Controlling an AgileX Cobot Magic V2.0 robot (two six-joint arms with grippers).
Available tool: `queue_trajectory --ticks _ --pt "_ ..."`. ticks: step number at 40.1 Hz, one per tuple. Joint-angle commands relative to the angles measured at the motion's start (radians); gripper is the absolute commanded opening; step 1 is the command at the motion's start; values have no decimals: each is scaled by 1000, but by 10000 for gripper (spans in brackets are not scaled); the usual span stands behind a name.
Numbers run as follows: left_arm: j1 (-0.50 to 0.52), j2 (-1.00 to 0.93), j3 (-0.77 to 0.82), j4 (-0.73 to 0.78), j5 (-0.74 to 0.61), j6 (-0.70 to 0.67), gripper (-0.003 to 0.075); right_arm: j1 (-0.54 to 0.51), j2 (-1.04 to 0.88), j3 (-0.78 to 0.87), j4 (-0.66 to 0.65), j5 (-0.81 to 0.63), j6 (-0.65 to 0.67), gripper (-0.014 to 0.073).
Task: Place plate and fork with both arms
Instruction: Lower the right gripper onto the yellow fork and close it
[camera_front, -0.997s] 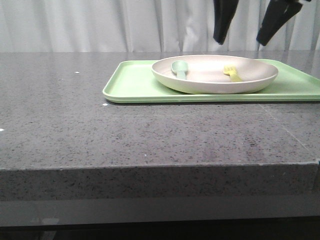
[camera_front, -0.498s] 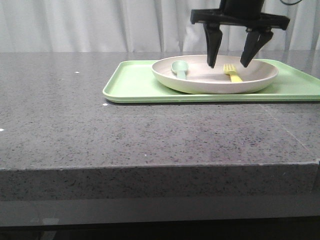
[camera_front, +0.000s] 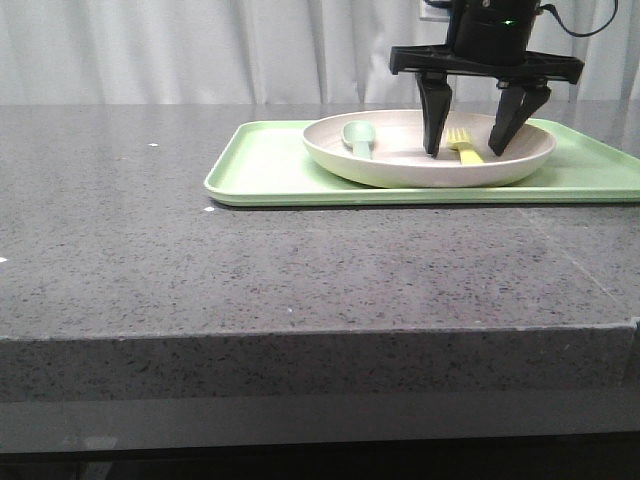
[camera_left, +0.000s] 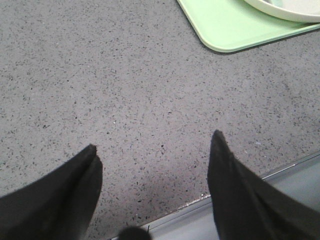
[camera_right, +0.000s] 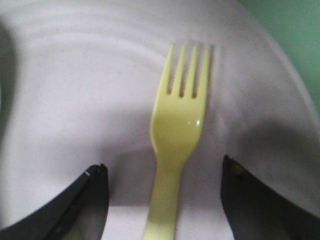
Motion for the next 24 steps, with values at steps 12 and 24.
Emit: queue_trajectory --ticks 12,24 --pt "3 0 -28 -4 -70 0 451 -7 -66 -32 1 97 1 318" --pt "3 0 -28 -4 -68 0 451 -9 -66 -32 1 98 1 318"
